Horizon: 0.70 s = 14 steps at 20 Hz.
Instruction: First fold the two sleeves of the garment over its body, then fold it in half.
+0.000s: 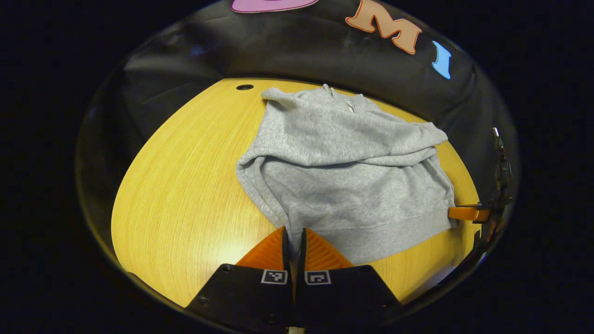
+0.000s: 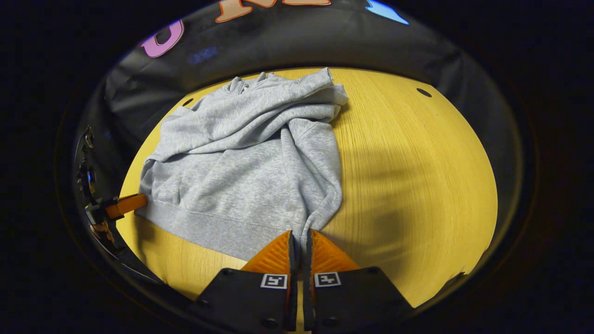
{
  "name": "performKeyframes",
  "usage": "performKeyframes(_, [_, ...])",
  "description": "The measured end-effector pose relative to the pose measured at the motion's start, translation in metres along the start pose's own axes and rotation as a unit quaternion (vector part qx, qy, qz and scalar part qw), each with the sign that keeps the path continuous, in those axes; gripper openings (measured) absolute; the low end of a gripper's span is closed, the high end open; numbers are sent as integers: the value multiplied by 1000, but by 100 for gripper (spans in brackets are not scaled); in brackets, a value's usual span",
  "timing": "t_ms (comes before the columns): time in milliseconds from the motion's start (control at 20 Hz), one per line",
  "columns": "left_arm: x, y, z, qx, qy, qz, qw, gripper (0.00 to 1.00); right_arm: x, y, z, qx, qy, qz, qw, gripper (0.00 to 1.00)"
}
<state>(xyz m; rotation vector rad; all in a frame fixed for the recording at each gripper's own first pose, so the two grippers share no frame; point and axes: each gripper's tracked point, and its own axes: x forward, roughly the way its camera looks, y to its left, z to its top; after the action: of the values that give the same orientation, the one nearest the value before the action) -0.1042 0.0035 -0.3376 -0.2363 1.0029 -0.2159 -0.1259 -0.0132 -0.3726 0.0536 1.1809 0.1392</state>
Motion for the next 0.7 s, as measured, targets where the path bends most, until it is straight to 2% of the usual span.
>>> performKeyframes(500, [-7, -4, 5, -1, 32, -21, 999, 0, -9, -1, 7, -7, 31, 26, 999, 7])
performKeyframes(700, [-18, -7, 24, -18, 18, -32, 999, 0, -27, 6, 28, 30, 13, 50, 998, 7])
